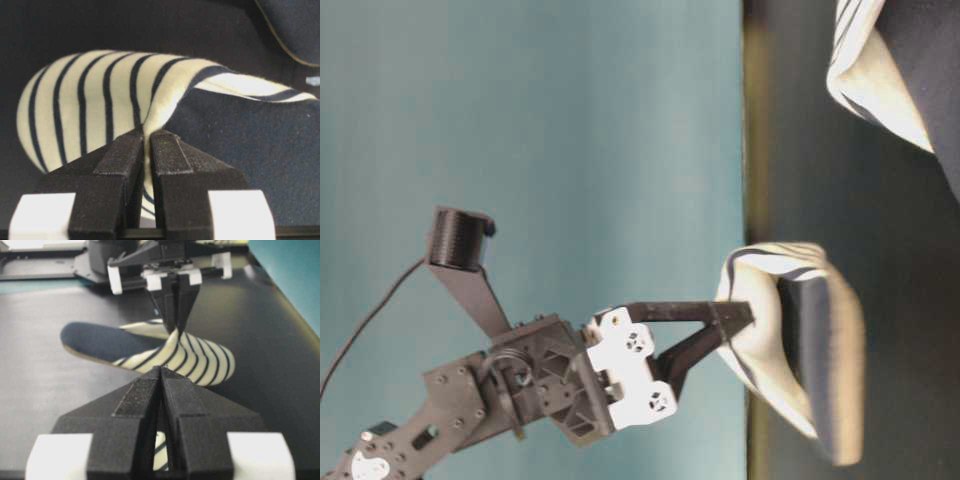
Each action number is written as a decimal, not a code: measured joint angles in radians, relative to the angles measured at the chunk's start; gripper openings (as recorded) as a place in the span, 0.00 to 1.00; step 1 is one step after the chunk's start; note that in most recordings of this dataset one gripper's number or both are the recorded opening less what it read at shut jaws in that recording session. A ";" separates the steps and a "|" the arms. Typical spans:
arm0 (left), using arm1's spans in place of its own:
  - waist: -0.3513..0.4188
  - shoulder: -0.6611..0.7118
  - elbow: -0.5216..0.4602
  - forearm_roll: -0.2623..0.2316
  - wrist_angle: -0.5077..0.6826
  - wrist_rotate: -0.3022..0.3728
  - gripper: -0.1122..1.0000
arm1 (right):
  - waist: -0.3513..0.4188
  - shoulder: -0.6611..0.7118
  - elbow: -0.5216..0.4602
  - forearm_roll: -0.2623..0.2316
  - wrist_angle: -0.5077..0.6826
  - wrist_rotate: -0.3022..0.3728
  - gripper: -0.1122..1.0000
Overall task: Arrange the slippers with the left arm.
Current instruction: 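Rotate the left slipper to point straight down, then release it, then move the left gripper right and grasp the right slipper's heel, then rotate the right slipper parallel beside the left slipper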
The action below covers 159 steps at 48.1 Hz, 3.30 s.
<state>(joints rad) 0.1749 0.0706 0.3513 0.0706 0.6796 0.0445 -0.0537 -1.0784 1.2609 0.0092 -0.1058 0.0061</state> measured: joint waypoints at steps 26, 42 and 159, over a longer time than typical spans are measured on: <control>0.000 0.028 0.069 0.002 -0.121 -0.014 0.11 | -0.002 0.000 0.006 0.002 0.000 0.000 0.10; 0.000 0.035 0.077 0.002 -0.129 -0.015 0.39 | -0.002 0.000 0.006 0.002 -0.002 0.008 0.10; -0.107 0.322 -0.476 -0.002 -0.101 0.397 0.11 | -0.002 0.000 0.011 0.006 -0.002 0.009 0.10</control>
<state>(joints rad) 0.0675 0.3927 -0.1243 0.0690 0.5783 0.4418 -0.0552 -1.0784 1.2717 0.0153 -0.1074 0.0153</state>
